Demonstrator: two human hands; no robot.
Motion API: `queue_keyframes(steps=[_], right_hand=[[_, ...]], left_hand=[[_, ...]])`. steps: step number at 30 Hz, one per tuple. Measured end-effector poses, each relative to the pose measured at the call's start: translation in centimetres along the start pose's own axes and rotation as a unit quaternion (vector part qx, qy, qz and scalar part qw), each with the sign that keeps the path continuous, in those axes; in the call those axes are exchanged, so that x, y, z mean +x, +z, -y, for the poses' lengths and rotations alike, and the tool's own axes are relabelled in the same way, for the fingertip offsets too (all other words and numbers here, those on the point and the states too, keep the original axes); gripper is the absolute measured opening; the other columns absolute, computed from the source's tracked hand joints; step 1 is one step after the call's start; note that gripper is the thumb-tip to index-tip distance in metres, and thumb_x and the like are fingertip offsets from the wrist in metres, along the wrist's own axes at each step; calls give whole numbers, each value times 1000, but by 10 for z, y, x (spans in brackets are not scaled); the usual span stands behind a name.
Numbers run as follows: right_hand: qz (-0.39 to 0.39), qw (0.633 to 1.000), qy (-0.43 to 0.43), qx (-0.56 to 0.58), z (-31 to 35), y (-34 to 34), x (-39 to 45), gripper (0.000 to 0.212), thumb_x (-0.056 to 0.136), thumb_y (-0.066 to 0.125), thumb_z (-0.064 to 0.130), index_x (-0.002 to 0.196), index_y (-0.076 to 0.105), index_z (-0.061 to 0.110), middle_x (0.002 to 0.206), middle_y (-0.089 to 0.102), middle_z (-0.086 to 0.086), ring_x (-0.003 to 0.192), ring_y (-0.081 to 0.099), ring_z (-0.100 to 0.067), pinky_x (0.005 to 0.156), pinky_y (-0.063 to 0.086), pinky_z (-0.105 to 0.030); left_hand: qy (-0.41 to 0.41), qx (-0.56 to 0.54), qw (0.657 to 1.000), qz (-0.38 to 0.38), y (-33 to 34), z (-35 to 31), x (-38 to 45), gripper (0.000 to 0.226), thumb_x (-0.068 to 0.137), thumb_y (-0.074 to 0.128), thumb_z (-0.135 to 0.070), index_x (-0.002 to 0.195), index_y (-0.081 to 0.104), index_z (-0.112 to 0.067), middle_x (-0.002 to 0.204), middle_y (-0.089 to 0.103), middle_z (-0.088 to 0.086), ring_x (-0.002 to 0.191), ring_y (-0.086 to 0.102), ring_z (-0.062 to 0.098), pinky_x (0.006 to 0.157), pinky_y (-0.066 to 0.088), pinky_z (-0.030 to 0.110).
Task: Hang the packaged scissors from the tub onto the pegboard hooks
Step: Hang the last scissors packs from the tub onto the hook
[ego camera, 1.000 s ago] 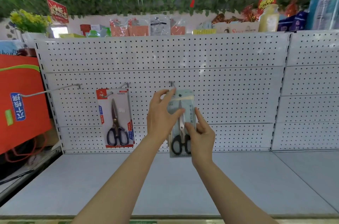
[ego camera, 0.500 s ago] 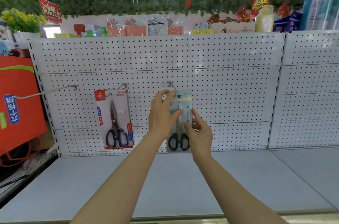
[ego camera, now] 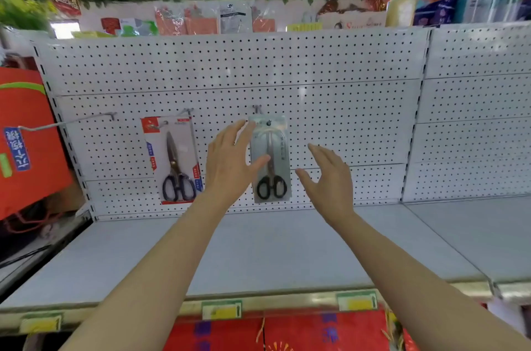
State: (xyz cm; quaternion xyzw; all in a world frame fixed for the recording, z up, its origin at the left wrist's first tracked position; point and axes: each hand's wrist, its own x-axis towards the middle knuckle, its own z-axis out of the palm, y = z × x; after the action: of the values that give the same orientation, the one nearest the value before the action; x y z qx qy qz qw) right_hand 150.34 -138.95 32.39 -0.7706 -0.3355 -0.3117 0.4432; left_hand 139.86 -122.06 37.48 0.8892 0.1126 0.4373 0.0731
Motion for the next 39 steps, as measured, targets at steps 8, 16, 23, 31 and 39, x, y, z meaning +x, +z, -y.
queue_keyframes(steps=[8,16,23,31,39], right_hand=[[-34,977,-143,-157,-34,-94,-51,52,87,61,37,129,59,6,125,63,-11,115,58,-31,98,39,-43],[68,966,-90,-232,-127,-146,-185,54,83,61,35,128,59,5,122,63,-13,111,59,-34,94,39,-44],[147,953,-23,-263,-205,-163,-307,48,81,65,26,124,61,4,117,65,-13,109,60,-32,92,40,-44],[269,911,60,-306,-273,-168,-429,54,75,79,24,122,62,2,118,66,-13,108,62,-33,95,35,-40],[323,894,90,-296,-321,-157,-532,59,63,84,18,117,67,1,110,69,-13,101,65,-33,94,39,-41]], left_hand=[[95,64,993,-12,-4,-76,-71,63,89,57,-43,142,44,-13,144,47,11,132,42,33,110,28,44],[97,15,985,142,104,-152,-210,63,84,60,-42,139,50,-12,142,50,12,128,46,35,104,34,46],[97,0,955,280,199,-197,-336,64,78,71,-38,133,55,-10,135,56,12,122,52,34,101,40,45],[77,-34,852,516,294,-209,-486,51,84,69,-27,131,56,-10,131,58,10,118,57,32,96,47,40],[0,57,726,686,383,-196,-582,91,81,69,-44,148,24,-2,150,31,15,137,33,32,110,32,41]])
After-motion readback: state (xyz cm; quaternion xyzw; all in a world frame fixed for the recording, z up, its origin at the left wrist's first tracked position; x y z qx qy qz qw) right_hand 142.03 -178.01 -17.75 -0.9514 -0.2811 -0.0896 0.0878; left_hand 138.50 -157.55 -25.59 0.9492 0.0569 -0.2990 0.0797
